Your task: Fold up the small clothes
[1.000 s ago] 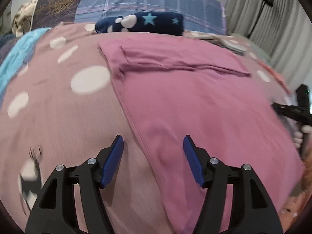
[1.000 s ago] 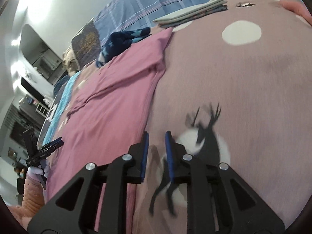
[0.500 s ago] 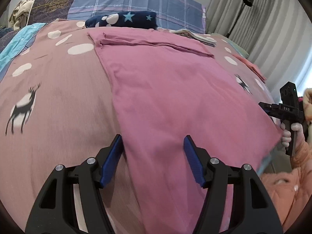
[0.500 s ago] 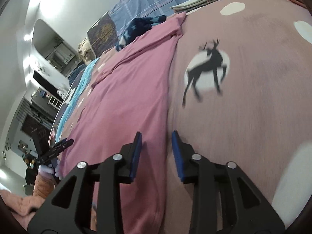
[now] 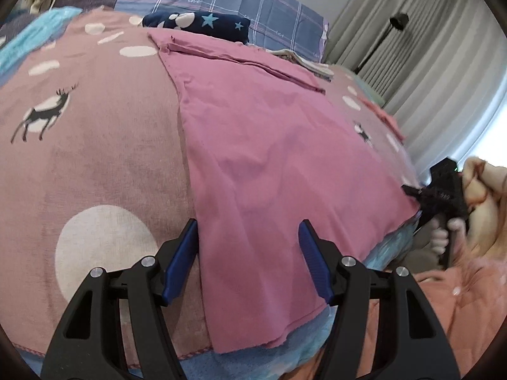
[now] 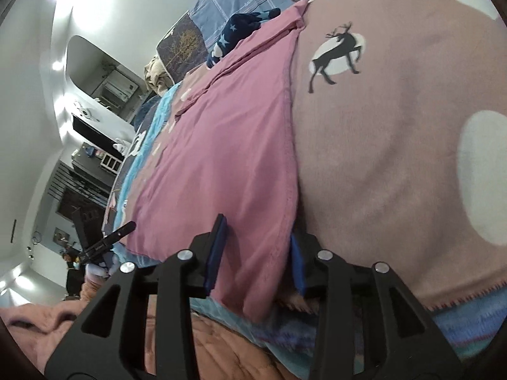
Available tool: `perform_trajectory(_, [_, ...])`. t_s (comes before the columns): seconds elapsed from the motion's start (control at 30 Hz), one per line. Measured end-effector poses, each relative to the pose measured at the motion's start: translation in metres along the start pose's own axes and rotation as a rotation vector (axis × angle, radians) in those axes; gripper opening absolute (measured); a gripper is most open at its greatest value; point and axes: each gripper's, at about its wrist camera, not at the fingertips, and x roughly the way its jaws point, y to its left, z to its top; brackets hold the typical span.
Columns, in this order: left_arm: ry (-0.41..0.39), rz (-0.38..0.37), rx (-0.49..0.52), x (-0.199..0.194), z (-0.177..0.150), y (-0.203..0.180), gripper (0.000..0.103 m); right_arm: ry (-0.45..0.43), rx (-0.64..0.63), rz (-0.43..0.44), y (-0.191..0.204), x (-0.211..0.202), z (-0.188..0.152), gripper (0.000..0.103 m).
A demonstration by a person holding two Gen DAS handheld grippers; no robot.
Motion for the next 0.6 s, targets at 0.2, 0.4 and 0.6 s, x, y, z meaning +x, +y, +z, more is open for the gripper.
perform_trajectory(0.2, [0.005, -0.043, -0.002, -0.01, -0.014, -0.001, 0.064, 0.024, -0.025, 0.005, 0.005, -0.002, -0.007, 0.038])
perform_trajectory(0.4, [-0.026, -0.08, -0.087, -0.004, 0.011, 0.004, 0.004, -0.051, -0.023, 0.079, 0.023, -0.005, 0.015, 0.005])
perform_trajectory(0.6, [-0.396, -0.199, -0.01, -0.069, 0.065, -0.034, 0.003, -0.324, -0.044, 0.313, 0.054, -0.068, 0.057, 0.005])
